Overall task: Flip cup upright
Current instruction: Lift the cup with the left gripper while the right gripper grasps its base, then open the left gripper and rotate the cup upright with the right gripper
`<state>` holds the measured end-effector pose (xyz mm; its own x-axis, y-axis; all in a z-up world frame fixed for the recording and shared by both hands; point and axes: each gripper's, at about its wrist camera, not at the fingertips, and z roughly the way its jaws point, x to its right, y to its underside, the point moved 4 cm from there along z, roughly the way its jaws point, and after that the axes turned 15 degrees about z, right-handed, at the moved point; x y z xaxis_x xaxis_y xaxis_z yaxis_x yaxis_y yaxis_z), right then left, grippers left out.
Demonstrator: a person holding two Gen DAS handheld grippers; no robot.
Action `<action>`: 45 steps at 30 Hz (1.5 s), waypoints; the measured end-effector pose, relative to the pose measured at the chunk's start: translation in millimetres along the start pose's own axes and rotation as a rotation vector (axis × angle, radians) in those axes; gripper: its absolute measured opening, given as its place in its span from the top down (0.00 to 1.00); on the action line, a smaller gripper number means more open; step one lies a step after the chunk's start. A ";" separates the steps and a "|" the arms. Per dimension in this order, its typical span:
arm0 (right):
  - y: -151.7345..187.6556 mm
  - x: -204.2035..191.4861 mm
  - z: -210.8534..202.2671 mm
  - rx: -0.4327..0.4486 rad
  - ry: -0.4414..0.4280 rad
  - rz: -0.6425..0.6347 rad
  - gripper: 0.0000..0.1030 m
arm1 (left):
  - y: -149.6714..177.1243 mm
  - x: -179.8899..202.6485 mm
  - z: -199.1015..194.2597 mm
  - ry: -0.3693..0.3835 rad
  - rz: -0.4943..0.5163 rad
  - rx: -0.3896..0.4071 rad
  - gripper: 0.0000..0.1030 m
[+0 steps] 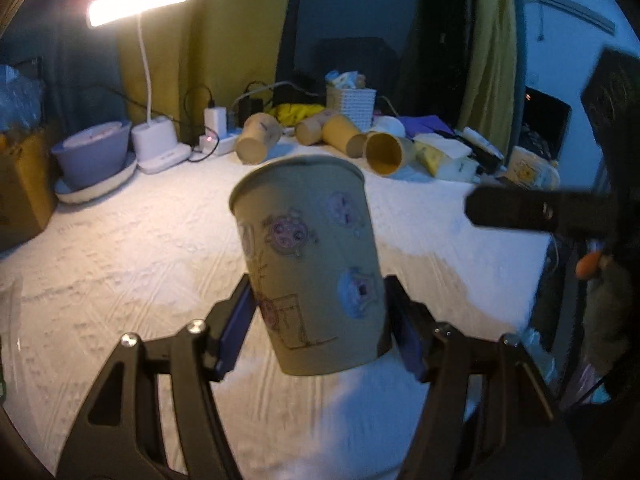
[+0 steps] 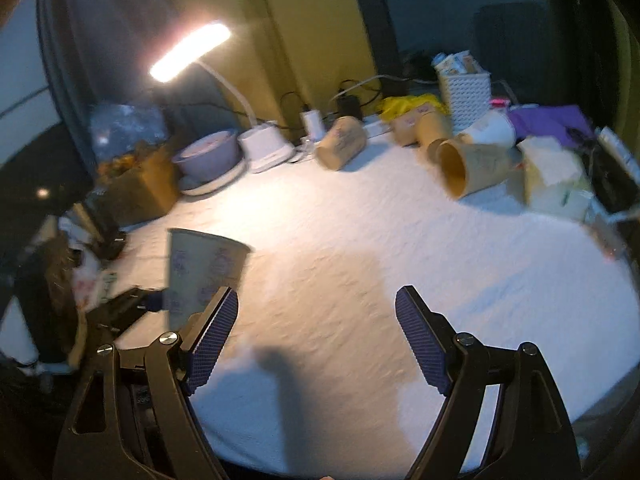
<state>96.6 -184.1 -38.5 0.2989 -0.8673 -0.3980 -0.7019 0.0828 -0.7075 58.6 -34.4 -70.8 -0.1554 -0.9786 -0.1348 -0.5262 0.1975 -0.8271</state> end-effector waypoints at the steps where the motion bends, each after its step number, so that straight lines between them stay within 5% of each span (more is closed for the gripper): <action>1: 4.0 -5.2 -3.1 -0.003 -0.018 -0.001 0.19 | 3.3 4.7 -5.7 0.003 0.014 0.016 0.37; 8: 23.9 -34.2 -15.6 -0.057 -0.157 -0.009 0.19 | 5.4 38.9 -29.9 0.080 0.118 0.129 0.37; 26: 25.1 -25.1 3.1 -0.170 -0.308 0.073 0.19 | 9.7 60.7 -41.4 0.129 0.180 0.237 0.37; 30: 24.9 -25.9 7.4 -0.188 -0.322 0.079 0.29 | 9.8 57.8 -38.1 0.133 0.170 0.231 0.37; 39: 25.5 -29.6 13.9 -0.204 -0.303 0.060 0.31 | 10.0 50.5 -24.6 0.144 0.141 0.181 0.30; 45: 15.1 -28.7 16.9 -0.127 -0.211 0.018 0.31 | 13.7 37.6 -16.0 0.146 0.093 0.134 0.26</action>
<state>88.4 -149.6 -47.6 0.4050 -0.7435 -0.5322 -0.7797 0.0231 -0.6257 32.2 -67.5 -78.4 -0.3223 -0.9360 -0.1416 -0.3900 0.2676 -0.8811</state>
